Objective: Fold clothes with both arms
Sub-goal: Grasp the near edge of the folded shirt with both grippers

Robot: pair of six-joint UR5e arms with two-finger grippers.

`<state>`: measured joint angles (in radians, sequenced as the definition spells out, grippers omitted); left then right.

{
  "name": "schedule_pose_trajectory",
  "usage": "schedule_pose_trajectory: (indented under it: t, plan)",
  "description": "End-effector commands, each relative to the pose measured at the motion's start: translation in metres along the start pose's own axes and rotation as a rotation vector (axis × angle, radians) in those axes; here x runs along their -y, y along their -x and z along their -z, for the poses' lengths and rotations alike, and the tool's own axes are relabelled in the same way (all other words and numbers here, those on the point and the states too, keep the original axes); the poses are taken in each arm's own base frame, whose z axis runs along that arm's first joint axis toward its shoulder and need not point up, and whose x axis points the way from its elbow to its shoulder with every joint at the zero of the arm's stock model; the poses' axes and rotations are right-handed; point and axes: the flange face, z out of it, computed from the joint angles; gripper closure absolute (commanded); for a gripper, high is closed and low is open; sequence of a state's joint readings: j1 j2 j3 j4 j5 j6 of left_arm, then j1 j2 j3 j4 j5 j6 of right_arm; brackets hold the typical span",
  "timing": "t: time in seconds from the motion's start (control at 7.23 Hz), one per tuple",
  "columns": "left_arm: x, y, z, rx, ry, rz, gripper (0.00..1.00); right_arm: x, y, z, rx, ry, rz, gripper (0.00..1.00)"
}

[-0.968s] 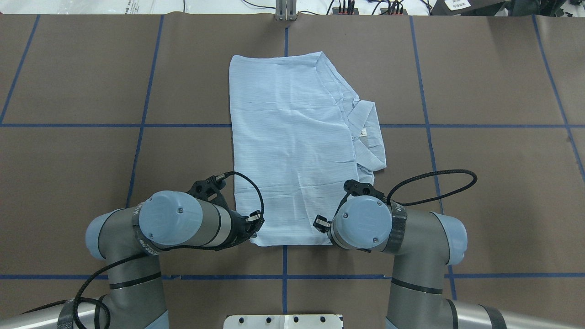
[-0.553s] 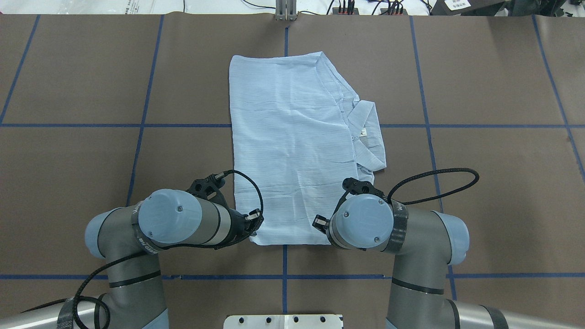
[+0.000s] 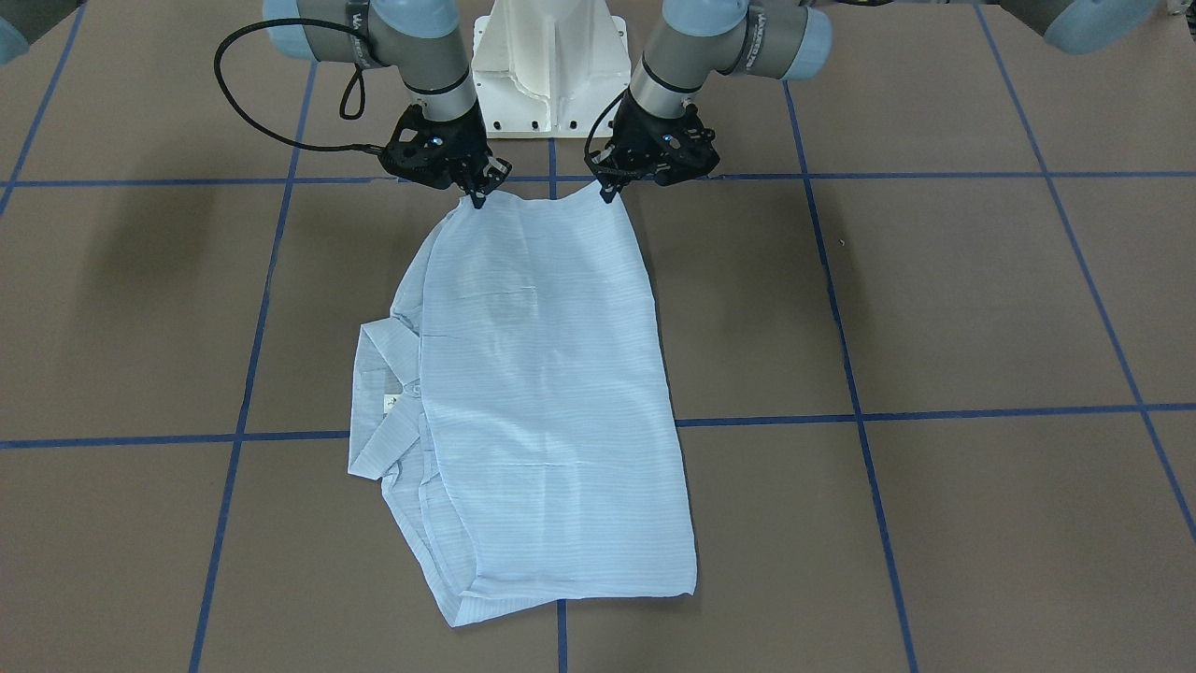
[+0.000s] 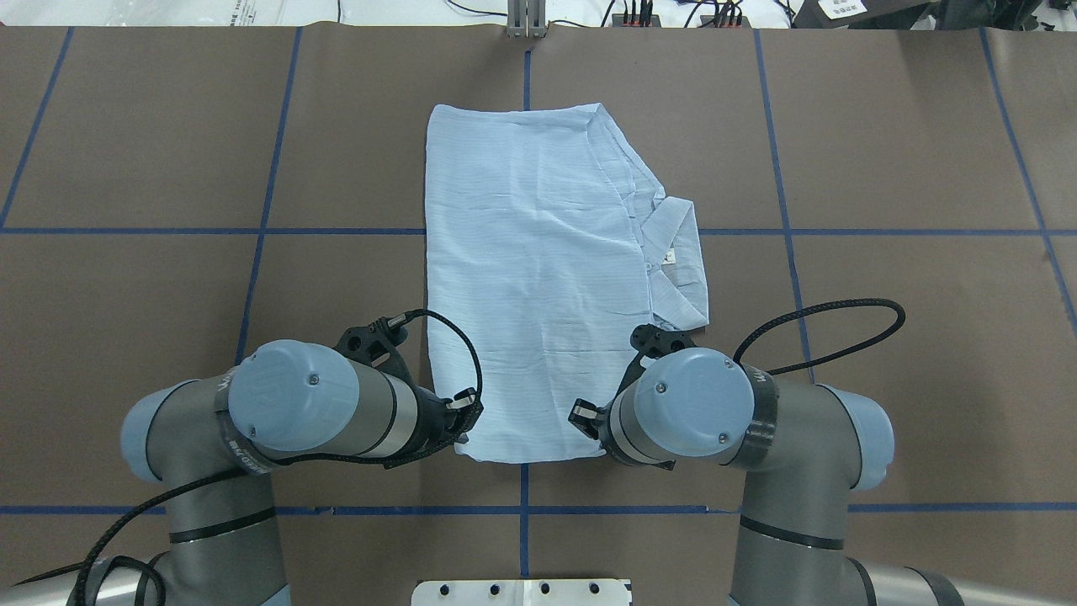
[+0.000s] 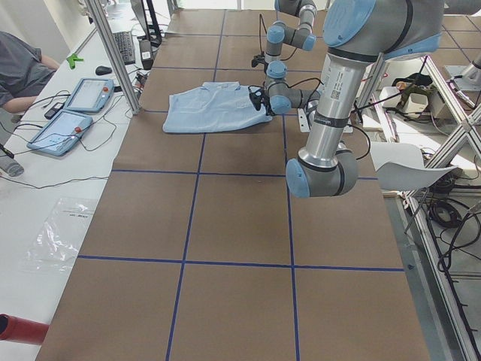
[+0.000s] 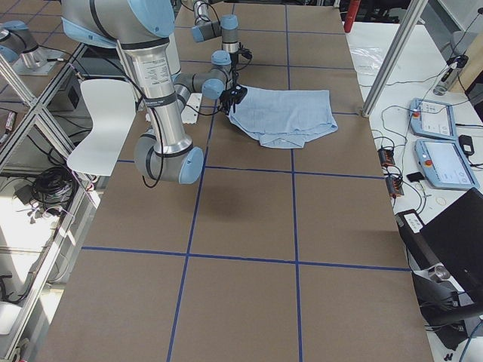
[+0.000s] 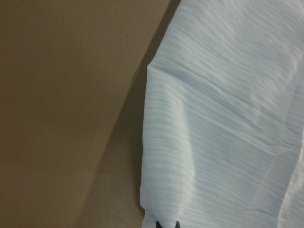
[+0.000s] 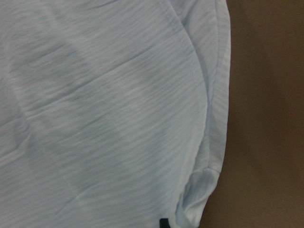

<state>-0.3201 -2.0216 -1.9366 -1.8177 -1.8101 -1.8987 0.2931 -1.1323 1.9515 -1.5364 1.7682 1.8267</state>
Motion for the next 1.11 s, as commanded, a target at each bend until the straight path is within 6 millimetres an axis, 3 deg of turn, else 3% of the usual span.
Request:
schedule_pose_trajectory:
  t: [0.0,0.28,0.55,0.69,0.83,0.97]
  plan:
    - [-0.027,0.003,0.046,0.059,0.039,0.001,1.00,-0.020,-0.021,0.031,0.002,0.147,0.017,1.00]
    - [-0.062,0.015,0.078,0.134,0.090,-0.012,1.00,-0.042,-0.026,0.065,0.010,0.332,0.038,1.00]
    - [-0.079,0.023,0.102,0.180,0.165,-0.011,1.00,-0.054,-0.028,0.098,0.031,0.451,0.062,1.00]
    - [-0.079,0.020,0.101,0.177,0.167,-0.013,1.00,-0.048,-0.026,0.094,0.032,0.432,0.053,1.00]
    - [-0.079,0.015,0.097,0.172,0.162,-0.036,1.00,-0.023,-0.016,0.088,0.045,0.370,0.034,1.00]
    - [-0.062,0.003,0.093,0.162,0.133,-0.085,1.00,0.002,-0.009,0.093,0.082,0.291,0.045,1.00]
